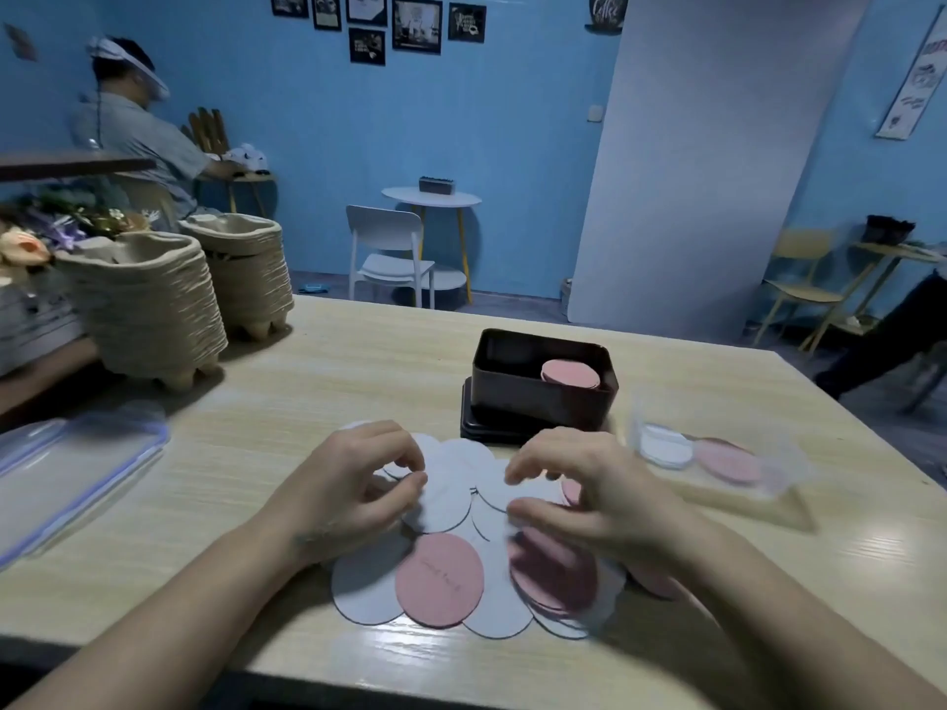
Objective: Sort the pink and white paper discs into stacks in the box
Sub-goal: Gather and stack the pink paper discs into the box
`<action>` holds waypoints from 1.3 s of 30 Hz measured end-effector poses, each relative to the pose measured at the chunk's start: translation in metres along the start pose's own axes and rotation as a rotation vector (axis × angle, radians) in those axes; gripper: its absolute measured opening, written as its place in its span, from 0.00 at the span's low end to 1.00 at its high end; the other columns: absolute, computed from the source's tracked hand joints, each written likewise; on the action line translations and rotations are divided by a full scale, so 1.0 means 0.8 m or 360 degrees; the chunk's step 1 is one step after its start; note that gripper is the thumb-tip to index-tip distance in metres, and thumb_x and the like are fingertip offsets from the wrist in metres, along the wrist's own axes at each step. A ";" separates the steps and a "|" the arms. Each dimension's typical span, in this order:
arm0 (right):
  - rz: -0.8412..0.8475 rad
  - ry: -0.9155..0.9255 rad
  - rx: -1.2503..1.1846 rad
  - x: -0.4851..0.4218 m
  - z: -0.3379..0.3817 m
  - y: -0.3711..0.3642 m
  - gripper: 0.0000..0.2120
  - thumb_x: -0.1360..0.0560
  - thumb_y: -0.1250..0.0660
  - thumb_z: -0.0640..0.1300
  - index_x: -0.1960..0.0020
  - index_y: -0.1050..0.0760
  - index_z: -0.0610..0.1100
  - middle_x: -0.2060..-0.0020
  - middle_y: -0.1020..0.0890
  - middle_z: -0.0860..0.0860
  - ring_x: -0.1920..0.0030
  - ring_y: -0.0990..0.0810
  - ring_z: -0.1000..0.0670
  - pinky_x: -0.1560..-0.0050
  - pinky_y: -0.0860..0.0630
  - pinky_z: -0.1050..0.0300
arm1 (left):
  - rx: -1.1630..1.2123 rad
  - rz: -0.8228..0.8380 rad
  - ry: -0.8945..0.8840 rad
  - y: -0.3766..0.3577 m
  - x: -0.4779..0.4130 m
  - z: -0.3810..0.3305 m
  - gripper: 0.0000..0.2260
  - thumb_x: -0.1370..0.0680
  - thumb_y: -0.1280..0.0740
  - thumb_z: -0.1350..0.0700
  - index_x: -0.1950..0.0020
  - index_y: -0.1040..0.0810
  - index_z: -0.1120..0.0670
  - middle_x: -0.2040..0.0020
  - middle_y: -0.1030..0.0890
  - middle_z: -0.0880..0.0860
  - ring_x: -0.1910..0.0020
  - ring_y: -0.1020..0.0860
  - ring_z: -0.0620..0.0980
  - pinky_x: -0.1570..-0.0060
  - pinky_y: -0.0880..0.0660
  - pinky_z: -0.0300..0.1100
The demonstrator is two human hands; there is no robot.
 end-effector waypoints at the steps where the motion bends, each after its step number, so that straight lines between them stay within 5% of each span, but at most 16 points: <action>1: 0.0101 -0.0005 0.0028 0.005 0.011 -0.012 0.13 0.23 0.27 0.59 0.46 0.18 0.52 0.49 0.17 0.59 0.47 0.19 0.58 0.47 0.22 0.58 | -0.0013 -0.0011 0.0011 0.001 0.003 0.002 0.06 0.23 0.33 0.49 0.55 0.20 0.51 0.57 0.20 0.42 0.57 0.21 0.45 0.58 0.26 0.43; 4: 0.0356 0.0036 0.0101 0.011 0.046 -0.040 0.22 0.27 0.24 0.63 0.38 0.20 0.53 0.38 0.20 0.60 0.38 0.25 0.62 0.42 0.34 0.76 | -0.0001 -0.0051 0.0067 0.002 0.005 0.007 0.05 0.23 0.33 0.51 0.56 0.20 0.51 0.58 0.21 0.44 0.58 0.22 0.45 0.61 0.26 0.40; 9: 0.0527 0.0104 0.0054 0.006 0.069 -0.072 0.29 0.28 0.22 0.62 0.32 0.24 0.52 0.36 0.22 0.56 0.33 0.29 0.57 0.33 0.31 0.58 | -0.0016 -0.0068 0.0053 0.002 0.006 0.005 0.06 0.24 0.34 0.51 0.57 0.21 0.52 0.59 0.21 0.45 0.59 0.21 0.47 0.59 0.25 0.46; 16: 0.0471 0.0075 -0.0013 -0.001 0.069 -0.070 0.25 0.27 0.22 0.57 0.34 0.24 0.51 0.40 0.22 0.55 0.37 0.26 0.55 0.36 0.28 0.55 | -0.0054 -0.0058 -0.0001 0.001 0.005 0.004 0.05 0.23 0.33 0.52 0.57 0.22 0.51 0.59 0.21 0.44 0.59 0.22 0.47 0.58 0.25 0.46; 21: 0.0283 0.0046 -0.0067 0.005 0.041 -0.028 0.24 0.29 0.21 0.58 0.38 0.22 0.51 0.41 0.21 0.57 0.39 0.23 0.57 0.39 0.25 0.60 | -0.0177 0.0024 -0.0054 -0.003 0.004 -0.001 0.04 0.23 0.33 0.50 0.55 0.23 0.48 0.58 0.23 0.41 0.58 0.24 0.43 0.60 0.25 0.45; 25: 0.0048 0.0016 -0.0213 0.015 -0.004 0.009 0.22 0.29 0.19 0.54 0.40 0.20 0.47 0.41 0.21 0.53 0.39 0.20 0.51 0.41 0.21 0.51 | -0.0272 0.0083 -0.0126 -0.007 -0.001 -0.016 0.04 0.22 0.34 0.48 0.54 0.23 0.47 0.58 0.23 0.41 0.59 0.25 0.43 0.63 0.25 0.45; 28: -0.0138 -0.0035 -0.0143 0.024 -0.038 0.031 0.22 0.30 0.19 0.54 0.43 0.19 0.44 0.41 0.20 0.52 0.40 0.19 0.52 0.42 0.21 0.55 | -0.0205 0.0135 -0.0150 -0.017 -0.006 -0.035 0.06 0.22 0.33 0.47 0.54 0.21 0.48 0.58 0.22 0.42 0.58 0.24 0.44 0.61 0.25 0.45; 34: -0.0284 -0.0227 -0.0144 0.047 -0.086 0.039 0.21 0.30 0.23 0.59 0.42 0.21 0.51 0.42 0.17 0.58 0.44 0.17 0.53 0.47 0.20 0.51 | -0.0039 0.0422 -0.0320 -0.069 -0.014 -0.098 0.16 0.24 0.30 0.41 0.43 0.20 0.50 0.47 0.19 0.46 0.47 0.22 0.47 0.48 0.23 0.46; 39: -0.0305 -0.0306 -0.0163 0.060 -0.094 0.035 0.22 0.31 0.24 0.60 0.41 0.20 0.51 0.44 0.17 0.60 0.44 0.18 0.55 0.46 0.23 0.63 | -0.0077 0.0621 -0.0365 -0.102 -0.021 -0.107 0.26 0.27 0.29 0.34 0.37 0.24 0.48 0.45 0.22 0.46 0.44 0.26 0.46 0.43 0.27 0.45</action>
Point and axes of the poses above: each hand's wrist, its own x-axis away from the middle knuckle, its own y-axis out of the back of the hand, z = x × y, the point moved 8 cm from there along -x, towards the middle knuckle
